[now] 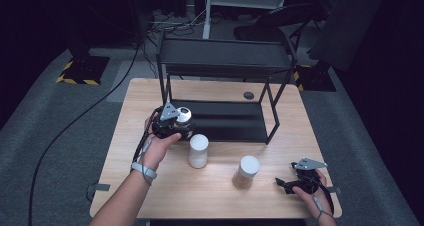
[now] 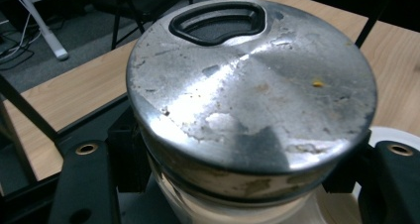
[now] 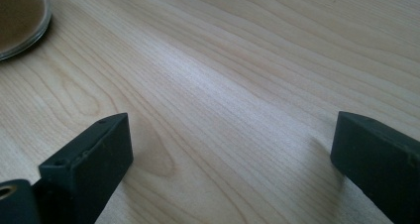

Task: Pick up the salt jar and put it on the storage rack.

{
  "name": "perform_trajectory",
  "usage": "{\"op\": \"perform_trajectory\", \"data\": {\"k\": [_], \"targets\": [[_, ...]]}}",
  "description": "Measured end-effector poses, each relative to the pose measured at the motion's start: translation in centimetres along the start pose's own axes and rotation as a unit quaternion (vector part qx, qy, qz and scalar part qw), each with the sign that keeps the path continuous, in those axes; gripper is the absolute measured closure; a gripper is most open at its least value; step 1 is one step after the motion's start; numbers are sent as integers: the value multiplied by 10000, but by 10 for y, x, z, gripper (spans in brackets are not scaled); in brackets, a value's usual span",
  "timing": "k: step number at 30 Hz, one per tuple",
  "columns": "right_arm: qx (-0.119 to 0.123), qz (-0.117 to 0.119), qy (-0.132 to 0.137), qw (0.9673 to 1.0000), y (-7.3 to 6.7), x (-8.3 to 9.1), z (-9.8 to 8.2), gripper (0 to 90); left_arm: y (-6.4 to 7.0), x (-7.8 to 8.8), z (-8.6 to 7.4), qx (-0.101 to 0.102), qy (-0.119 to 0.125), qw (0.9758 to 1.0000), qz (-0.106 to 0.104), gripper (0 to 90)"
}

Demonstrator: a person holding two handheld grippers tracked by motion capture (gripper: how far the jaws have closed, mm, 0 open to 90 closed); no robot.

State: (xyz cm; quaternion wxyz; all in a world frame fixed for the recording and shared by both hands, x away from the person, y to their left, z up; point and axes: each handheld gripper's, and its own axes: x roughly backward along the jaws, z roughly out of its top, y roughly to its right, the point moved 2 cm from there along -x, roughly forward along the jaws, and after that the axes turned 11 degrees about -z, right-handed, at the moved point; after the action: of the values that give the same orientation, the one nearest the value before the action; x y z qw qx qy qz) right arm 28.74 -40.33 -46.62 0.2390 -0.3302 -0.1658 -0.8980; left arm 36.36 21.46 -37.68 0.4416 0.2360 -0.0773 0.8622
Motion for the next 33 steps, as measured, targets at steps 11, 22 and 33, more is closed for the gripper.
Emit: {"op": "perform_trajectory", "data": {"k": [11,22,33], "targets": [[-2,-1,-1,10000,0,0,0,27,-11,-28,-1,98,-180,9998,10,298],[-1,-1,-1,10000,0,0,0,27,-19,-55,-7,94,-195,9997,69,298],[-1,-1,-2,10000,0,0,0,27,-30,-75,-11,278,-364,9989,-24,298]]}}
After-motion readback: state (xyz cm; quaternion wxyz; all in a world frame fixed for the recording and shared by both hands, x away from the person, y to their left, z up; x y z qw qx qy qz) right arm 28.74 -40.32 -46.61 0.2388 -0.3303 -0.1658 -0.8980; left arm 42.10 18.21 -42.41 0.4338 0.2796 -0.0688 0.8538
